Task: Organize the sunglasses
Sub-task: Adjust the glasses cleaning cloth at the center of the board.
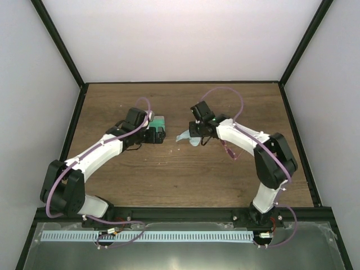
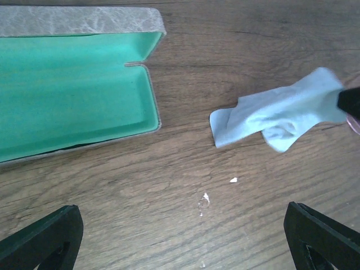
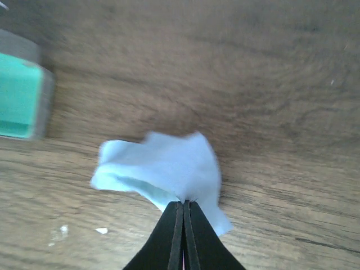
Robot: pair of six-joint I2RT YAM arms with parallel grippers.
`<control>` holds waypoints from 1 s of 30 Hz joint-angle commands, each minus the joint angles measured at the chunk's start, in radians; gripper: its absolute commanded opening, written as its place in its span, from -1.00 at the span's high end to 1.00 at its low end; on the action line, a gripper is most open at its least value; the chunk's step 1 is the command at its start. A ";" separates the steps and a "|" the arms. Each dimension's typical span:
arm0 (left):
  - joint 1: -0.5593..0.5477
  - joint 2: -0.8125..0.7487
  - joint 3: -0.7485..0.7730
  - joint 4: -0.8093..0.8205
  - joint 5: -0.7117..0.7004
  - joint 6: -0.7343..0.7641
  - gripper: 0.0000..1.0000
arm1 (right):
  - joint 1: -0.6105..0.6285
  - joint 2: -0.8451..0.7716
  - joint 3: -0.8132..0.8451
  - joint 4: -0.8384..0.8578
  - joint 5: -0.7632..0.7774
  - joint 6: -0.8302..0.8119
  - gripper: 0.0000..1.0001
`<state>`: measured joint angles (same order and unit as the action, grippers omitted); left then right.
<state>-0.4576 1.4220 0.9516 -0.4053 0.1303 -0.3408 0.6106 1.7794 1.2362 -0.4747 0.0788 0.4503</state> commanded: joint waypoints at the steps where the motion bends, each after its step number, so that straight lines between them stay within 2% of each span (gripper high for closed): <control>1: 0.005 0.002 0.007 0.033 0.081 -0.034 -1.00 | 0.004 -0.084 0.077 -0.060 -0.021 -0.011 0.99; 6: 0.006 -0.011 0.000 0.050 0.094 -0.040 -1.00 | 0.003 -0.159 0.086 -0.057 -0.036 -0.010 0.98; 12: 0.005 -0.046 -0.012 0.078 0.129 -0.030 -1.00 | 0.004 -0.172 0.082 -0.077 -0.078 -0.002 0.98; 17: 0.015 -0.097 -0.017 0.066 0.048 -0.084 -1.00 | 0.007 -0.204 0.100 -0.095 -0.132 -0.004 0.98; 24: 0.053 -0.124 -0.034 0.056 0.061 -0.124 -1.00 | 0.161 -0.162 0.147 -0.121 -0.192 0.031 0.97; 27: 0.057 -0.141 -0.053 0.048 0.057 -0.128 -1.00 | 0.175 -0.169 0.121 -0.111 -0.217 0.087 0.97; 30: 0.058 -0.154 -0.078 0.049 0.053 -0.134 -1.00 | 0.173 -0.165 0.108 -0.125 -0.180 0.095 0.97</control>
<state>-0.4053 1.3003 0.9058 -0.3511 0.1944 -0.4545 0.7982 1.6115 1.3338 -0.5728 -0.1162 0.5014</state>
